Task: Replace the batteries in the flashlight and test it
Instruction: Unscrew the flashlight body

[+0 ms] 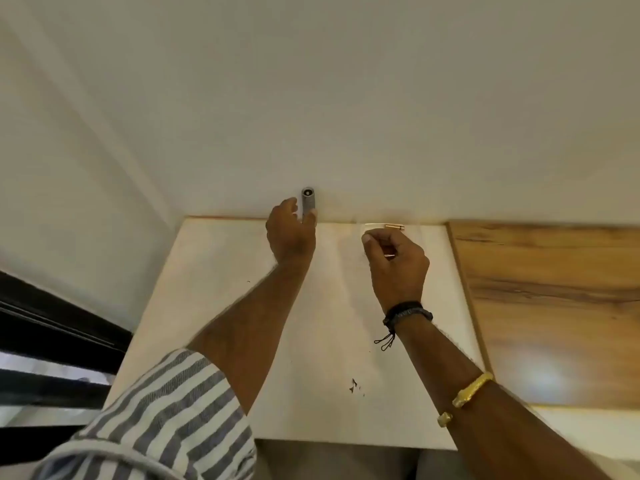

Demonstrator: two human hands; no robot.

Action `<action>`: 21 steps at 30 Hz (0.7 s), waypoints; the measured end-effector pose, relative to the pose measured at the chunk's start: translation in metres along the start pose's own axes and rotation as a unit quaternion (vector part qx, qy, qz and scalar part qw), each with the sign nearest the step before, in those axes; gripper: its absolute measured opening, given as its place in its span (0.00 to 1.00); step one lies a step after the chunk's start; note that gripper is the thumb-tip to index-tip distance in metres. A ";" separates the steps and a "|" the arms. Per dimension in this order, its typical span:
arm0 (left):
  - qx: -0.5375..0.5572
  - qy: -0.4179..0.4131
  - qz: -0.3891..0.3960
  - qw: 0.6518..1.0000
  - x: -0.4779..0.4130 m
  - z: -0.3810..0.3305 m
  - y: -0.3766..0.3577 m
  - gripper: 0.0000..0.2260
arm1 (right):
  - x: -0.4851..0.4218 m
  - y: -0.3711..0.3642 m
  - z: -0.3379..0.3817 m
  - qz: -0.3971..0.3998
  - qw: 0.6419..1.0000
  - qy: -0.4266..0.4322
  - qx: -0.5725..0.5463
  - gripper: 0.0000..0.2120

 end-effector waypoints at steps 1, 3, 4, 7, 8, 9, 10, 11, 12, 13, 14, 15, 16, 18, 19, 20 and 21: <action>0.002 0.004 0.001 1.000 -0.005 0.000 -0.004 0.21 | -0.002 -0.002 -0.002 -0.002 1.000 -0.006 -0.005 0.04; -0.011 0.001 0.002 1.000 -0.013 -0.001 -0.011 0.18 | -0.004 -0.006 -0.007 -0.007 1.000 -0.017 -0.004 0.03; -0.020 -0.002 0.002 1.000 -0.014 -0.003 -0.014 0.16 | -0.003 -0.007 -0.009 -0.004 1.000 -0.023 -0.007 0.03; -0.032 -0.003 0.000 0.999 -0.021 -0.001 -0.022 0.13 | -0.005 -0.010 -0.012 -0.005 1.000 -0.027 -0.013 0.05; -0.037 -0.002 0.001 0.999 -0.022 0.000 -0.022 0.12 | -0.006 -0.010 -0.014 -0.003 0.999 -0.031 -0.017 0.05; -0.043 -0.001 0.001 0.999 -0.024 0.002 -0.023 0.12 | -0.005 -0.010 -0.014 -0.004 0.999 -0.034 -0.019 0.05; -0.046 -0.001 0.001 0.999 -0.024 0.002 -0.023 0.12 | -0.005 -0.009 -0.014 -0.004 0.999 -0.035 -0.019 0.06; -0.046 -0.003 0.000 0.999 -0.024 0.002 -0.022 0.11 | -0.005 -0.008 -0.014 -0.005 0.999 -0.038 -0.020 0.06; -0.042 -0.004 0.000 0.999 -0.022 0.002 -0.020 0.11 | -0.004 -0.008 -0.014 -0.004 0.999 -0.040 -0.021 0.05; -0.035 -0.006 -0.001 0.999 -0.019 0.001 -0.018 0.11 | -0.004 -0.006 -0.014 -0.005 0.999 -0.043 -0.021 0.04; -0.027 -0.008 -0.001 1.000 -0.015 0.000 -0.014 0.10 | -0.003 -0.004 -0.014 -0.005 0.999 -0.047 -0.022 0.03; -0.017 -0.012 0.000 1.000 -0.009 -0.002 -0.011 0.10 | -0.001 -0.002 -0.013 -0.005 0.998 -0.051 -0.024 0.02; -0.005 -0.019 0.004 1.000 -0.002 -0.004 -0.007 0.10 | 0.002 0.001 -0.013 -0.007 0.998 -0.054 -0.027 0.02; 0.019 -0.035 0.016 0.999 0.016 -0.009 0.003 0.09 | 0.010 0.008 -0.010 -0.009 0.998 -0.058 -0.028 0.02; 0.029 -0.048 0.023 0.998 0.026 -0.011 0.008 0.08 | 0.015 0.011 -0.008 -0.010 0.998 -0.059 -0.029 0.02; 0.038 -0.060 0.030 0.997 0.038 -0.014 0.014 0.07 | 0.021 0.015 -0.007 -0.010 0.998 -0.059 -0.031 0.02; 0.045 -0.073 0.038 0.996 0.050 -0.016 0.020 0.07 | 0.028 0.019 -0.006 -0.010 0.998 -0.061 -0.031 0.03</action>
Point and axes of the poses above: each hand's wrist, its own x-axis away from the middle knuckle, its own y-axis out of the back of the hand, z = x × y, the point moved 5 cm from there along -x, towards the middle knuckle, and after that the axes turned 8 degrees about x, right-handed, at the moved point
